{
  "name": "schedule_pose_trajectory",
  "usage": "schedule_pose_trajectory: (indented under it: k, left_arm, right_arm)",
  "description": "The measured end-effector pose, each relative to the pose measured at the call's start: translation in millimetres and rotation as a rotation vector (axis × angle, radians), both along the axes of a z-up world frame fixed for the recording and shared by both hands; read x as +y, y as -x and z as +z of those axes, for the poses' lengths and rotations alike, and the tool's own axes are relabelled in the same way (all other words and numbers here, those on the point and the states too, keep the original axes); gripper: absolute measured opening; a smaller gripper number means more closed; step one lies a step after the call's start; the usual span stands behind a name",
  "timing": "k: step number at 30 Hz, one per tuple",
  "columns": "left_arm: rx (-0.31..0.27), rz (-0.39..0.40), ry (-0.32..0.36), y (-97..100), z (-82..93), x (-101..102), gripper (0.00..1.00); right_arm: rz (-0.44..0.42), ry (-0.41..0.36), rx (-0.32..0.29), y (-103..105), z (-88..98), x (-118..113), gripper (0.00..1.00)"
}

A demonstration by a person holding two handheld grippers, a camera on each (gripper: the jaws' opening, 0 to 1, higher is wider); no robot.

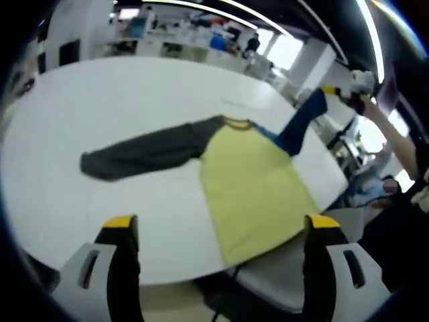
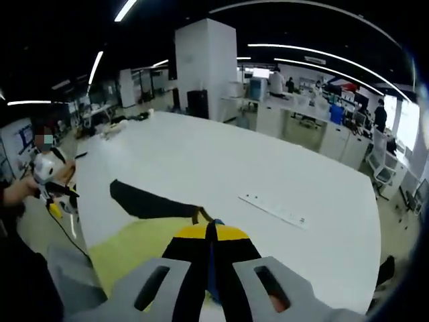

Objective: Fold the garment on the visible template until the final outline fits inside the template.

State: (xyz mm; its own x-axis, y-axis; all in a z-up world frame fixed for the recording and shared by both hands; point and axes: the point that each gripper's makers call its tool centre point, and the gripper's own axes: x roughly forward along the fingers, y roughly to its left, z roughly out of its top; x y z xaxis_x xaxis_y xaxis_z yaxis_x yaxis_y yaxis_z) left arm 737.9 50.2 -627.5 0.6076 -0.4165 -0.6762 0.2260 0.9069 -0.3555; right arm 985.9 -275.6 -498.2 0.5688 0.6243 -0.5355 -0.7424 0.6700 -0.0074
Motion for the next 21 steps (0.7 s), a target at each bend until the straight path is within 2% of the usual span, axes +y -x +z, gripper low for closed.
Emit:
schedule_pose_trajectory:
  k: [7, 21]
  left_arm:
    - [0.006, 0.020, -0.001, 5.8, -1.7, 12.4, 0.98]
    - [0.021, 0.052, -0.004, 10.1, -4.7, 30.4, 0.98]
  right_arm:
    - [0.096, 0.002, 0.013, 5.4, -6.3, 43.1, 0.02]
    - [0.233, 0.027, 0.069, 12.9, -35.2, 106.1, 0.02]
